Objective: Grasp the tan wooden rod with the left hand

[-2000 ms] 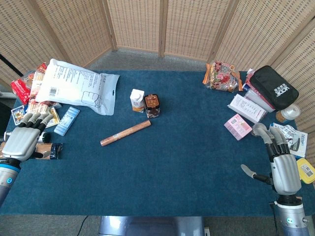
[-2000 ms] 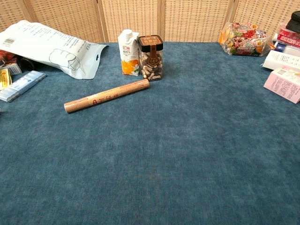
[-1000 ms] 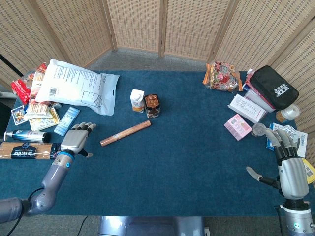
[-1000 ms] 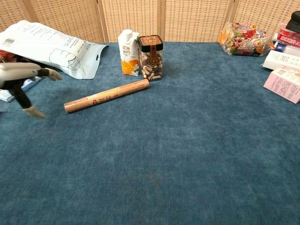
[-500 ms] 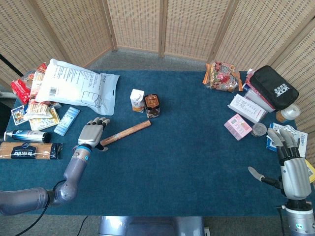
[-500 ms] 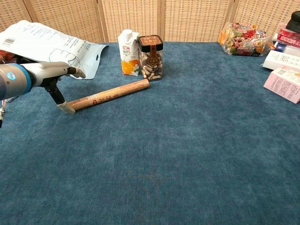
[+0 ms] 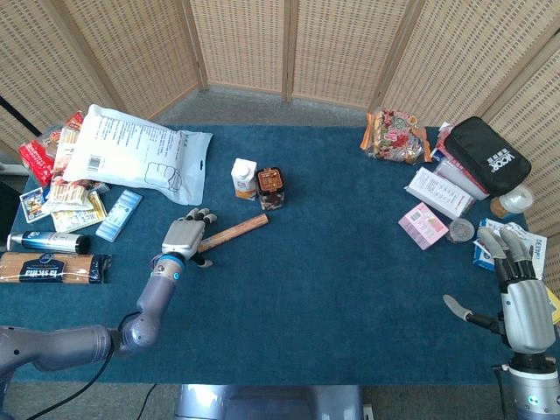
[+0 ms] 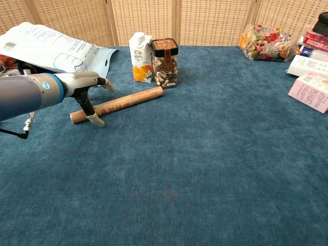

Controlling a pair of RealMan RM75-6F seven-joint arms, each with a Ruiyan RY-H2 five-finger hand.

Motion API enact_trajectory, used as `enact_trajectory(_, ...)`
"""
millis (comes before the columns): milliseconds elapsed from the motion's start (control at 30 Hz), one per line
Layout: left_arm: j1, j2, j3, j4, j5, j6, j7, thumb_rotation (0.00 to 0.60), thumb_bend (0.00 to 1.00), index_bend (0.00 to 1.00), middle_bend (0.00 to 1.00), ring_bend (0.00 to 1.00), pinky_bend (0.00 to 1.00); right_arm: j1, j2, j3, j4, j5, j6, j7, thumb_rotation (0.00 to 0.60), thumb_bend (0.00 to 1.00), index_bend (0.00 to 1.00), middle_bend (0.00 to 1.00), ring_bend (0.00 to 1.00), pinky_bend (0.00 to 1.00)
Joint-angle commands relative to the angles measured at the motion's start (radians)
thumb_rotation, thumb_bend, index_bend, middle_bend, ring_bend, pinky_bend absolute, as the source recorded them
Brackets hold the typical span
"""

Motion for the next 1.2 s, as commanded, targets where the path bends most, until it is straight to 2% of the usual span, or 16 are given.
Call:
enact_trajectory(33, -0.011, -0.022, 0.000, 0.026, 0.004, -0.004, -0.002, 0.600, 0.00, 0.22, 0.03, 0.03, 0.33, -0.001, 0.001, 0.001, 0.000, 0.002, 0.001, 0.004, 0.600, 0.00, 0.02, 0.15, 0.00, 0.00)
enact_trajectory(133, -0.020, -0.046, 0.003, 0.057, -0.002, 0.005, 0.007, 0.600, 0.00, 0.32, 0.18, 0.18, 0.46, -0.003, 0.004, 0.002, 0.001, 0.005, 0.004, 0.008, 0.600, 0.00, 0.02, 0.15, 0.00, 0.00)
enact_trajectory(200, -0.026, -0.063, 0.005, 0.079, -0.001, 0.018, 0.016, 0.600, 0.01, 0.44, 0.34, 0.35, 0.57, -0.004, 0.006, 0.002, 0.002, 0.006, 0.004, 0.011, 0.600, 0.00, 0.02, 0.15, 0.00, 0.00)
enact_trajectory(300, -0.027, -0.081, 0.014, 0.096, 0.017, 0.041, 0.028, 0.600, 0.04, 0.69, 0.60, 0.60, 0.75, -0.006, 0.008, 0.002, 0.001, 0.007, 0.006, 0.014, 0.600, 0.00, 0.02, 0.15, 0.00, 0.00)
enact_trajectory(333, -0.026, -0.083, 0.016, 0.098, 0.018, 0.045, 0.033, 0.600, 0.07, 0.76, 0.68, 0.66, 0.80, -0.007, 0.008, 0.002, 0.001, 0.006, 0.008, 0.015, 0.600, 0.00, 0.02, 0.15, 0.00, 0.00)
enact_trajectory(400, -0.027, -0.086, 0.022, 0.098, 0.012, 0.052, 0.052, 0.600, 0.11, 0.83, 0.75, 0.73, 0.85, -0.009, 0.009, 0.001, 0.000, 0.004, 0.010, 0.015, 0.600, 0.00, 0.02, 0.15, 0.00, 0.00)
enact_trajectory(667, -0.021, -0.049, 0.020, 0.024, 0.029, 0.089, 0.077, 0.600, 0.14, 0.87, 0.80, 0.81, 0.92, -0.012, 0.012, 0.000, -0.003, 0.000, 0.013, 0.014, 0.600, 0.00, 0.02, 0.15, 0.00, 0.00)
enact_trajectory(1200, 0.008, 0.124, -0.022, -0.237, 0.112, 0.216, 0.081, 0.600, 0.14, 0.87, 0.80, 0.81, 0.92, -0.015, 0.012, -0.002, -0.009, -0.007, 0.016, 0.005, 0.600, 0.00, 0.02, 0.15, 0.00, 0.00)
